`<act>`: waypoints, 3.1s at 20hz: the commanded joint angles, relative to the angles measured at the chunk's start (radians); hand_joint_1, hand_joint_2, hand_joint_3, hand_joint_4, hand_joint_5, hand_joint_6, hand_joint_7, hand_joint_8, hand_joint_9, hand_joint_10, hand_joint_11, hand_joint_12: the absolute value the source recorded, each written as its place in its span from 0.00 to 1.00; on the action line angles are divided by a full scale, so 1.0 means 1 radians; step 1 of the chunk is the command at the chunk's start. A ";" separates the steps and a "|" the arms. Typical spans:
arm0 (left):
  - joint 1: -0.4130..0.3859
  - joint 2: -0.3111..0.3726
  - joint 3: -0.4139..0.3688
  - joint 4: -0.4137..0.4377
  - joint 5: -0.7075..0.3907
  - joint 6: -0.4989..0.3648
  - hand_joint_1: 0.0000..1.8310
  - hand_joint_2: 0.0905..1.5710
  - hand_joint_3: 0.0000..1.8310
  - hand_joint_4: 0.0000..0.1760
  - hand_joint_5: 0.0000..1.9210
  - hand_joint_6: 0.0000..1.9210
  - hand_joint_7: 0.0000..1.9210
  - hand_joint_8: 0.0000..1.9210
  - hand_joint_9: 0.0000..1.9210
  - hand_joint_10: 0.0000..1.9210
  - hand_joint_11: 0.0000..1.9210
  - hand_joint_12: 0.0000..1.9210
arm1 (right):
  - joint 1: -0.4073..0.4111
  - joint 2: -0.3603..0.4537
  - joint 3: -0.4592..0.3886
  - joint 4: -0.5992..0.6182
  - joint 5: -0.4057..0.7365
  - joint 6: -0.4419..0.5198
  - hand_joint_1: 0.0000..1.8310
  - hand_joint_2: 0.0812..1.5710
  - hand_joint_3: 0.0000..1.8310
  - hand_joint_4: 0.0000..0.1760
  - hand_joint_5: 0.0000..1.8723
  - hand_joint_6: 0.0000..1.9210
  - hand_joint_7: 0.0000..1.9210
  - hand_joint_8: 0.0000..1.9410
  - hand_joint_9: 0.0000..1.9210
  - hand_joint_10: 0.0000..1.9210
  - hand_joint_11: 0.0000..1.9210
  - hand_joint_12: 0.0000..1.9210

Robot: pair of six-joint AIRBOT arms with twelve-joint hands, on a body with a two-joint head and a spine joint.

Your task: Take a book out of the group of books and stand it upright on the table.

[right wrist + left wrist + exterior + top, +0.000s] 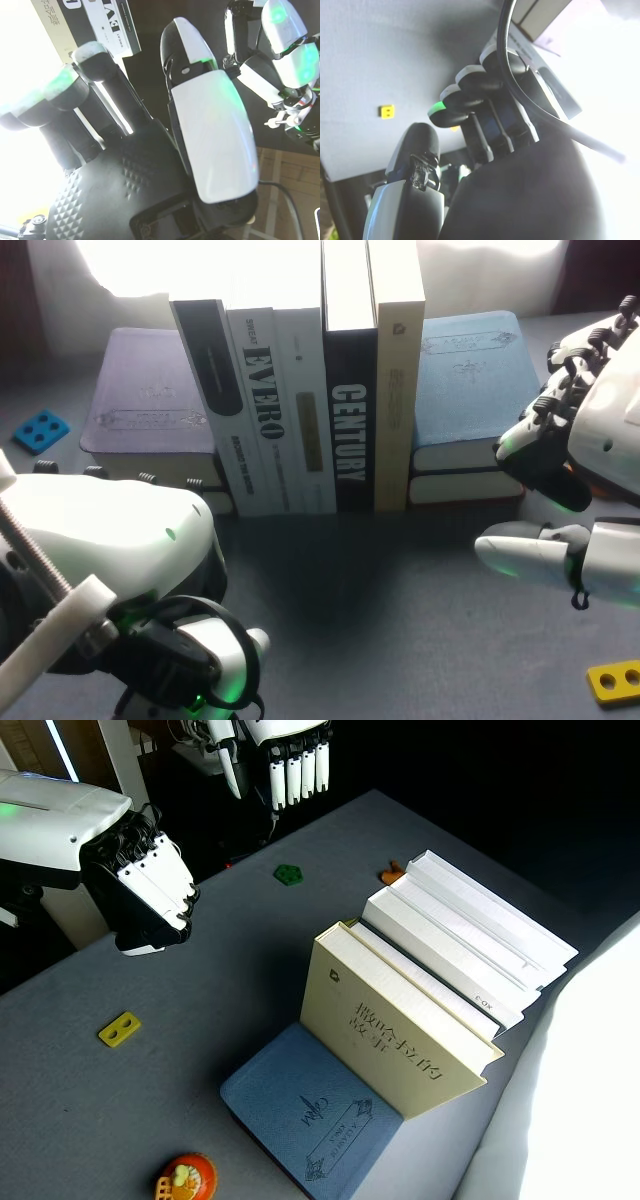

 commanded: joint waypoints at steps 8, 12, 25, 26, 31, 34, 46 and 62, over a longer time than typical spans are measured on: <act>-0.011 0.006 0.001 0.079 0.020 0.004 0.04 0.92 0.00 0.00 0.00 0.00 0.00 0.00 0.01 0.00 0.00 0.14 | 0.010 0.005 -0.008 0.021 0.147 -0.029 0.00 0.80 0.00 0.00 0.00 0.00 0.00 0.00 0.00 0.00 0.00 0.00; -0.015 0.006 0.003 0.079 0.020 0.003 0.00 0.91 0.00 0.00 0.01 0.00 0.02 0.00 0.01 0.00 0.00 0.09 | 0.003 -0.015 -0.024 0.251 0.248 -0.241 0.06 0.79 0.00 0.00 0.00 0.00 0.00 0.00 0.00 0.00 0.00 0.00; -0.017 0.006 0.005 0.079 0.021 0.003 0.00 0.95 0.00 0.00 0.01 0.00 0.01 0.00 0.01 0.00 0.00 0.07 | -0.092 -0.222 0.009 0.439 0.581 -0.453 0.02 0.79 0.00 0.00 0.00 0.00 0.00 0.00 0.00 0.00 0.00 0.00; -0.017 0.006 0.005 0.079 0.021 0.003 0.00 0.95 0.00 0.00 0.01 0.00 0.01 0.00 0.01 0.00 0.00 0.08 | -0.091 -0.236 0.021 0.440 0.583 -0.449 0.02 0.79 0.00 0.00 0.00 0.00 0.00 0.00 0.00 0.00 0.00 0.00; -0.017 0.006 0.004 0.076 0.023 0.003 0.00 0.91 0.00 0.00 0.00 0.00 0.02 0.01 0.02 0.01 0.00 0.08 | -0.026 -0.300 0.081 0.482 0.566 -0.422 0.04 0.78 0.00 0.00 0.00 0.00 0.00 0.00 0.00 0.00 0.00 0.00; -0.017 0.006 0.005 0.076 0.023 0.003 0.00 0.86 0.00 0.00 0.00 0.00 0.02 0.00 0.01 0.00 0.00 0.03 | 0.029 -0.337 0.112 0.523 0.532 -0.426 0.00 0.78 0.00 0.14 0.12 0.05 0.00 0.00 0.00 0.00 0.00 0.00; -0.010 0.011 0.019 0.076 -0.038 0.002 0.00 0.85 0.00 0.00 0.00 0.00 0.01 0.00 0.01 0.00 0.00 0.07 | 0.098 -0.492 0.238 0.606 0.514 -0.455 0.02 0.79 0.00 0.05 0.32 0.06 0.04 0.00 0.00 0.00 0.00 0.00; -0.005 0.012 0.016 0.076 -0.043 -0.003 0.00 0.85 0.00 0.00 0.01 0.00 0.02 0.00 0.01 0.00 0.00 0.06 | 0.138 -0.490 0.215 0.605 0.566 -0.539 0.01 0.79 0.00 0.02 0.37 0.05 0.03 0.00 0.00 0.00 0.00 0.00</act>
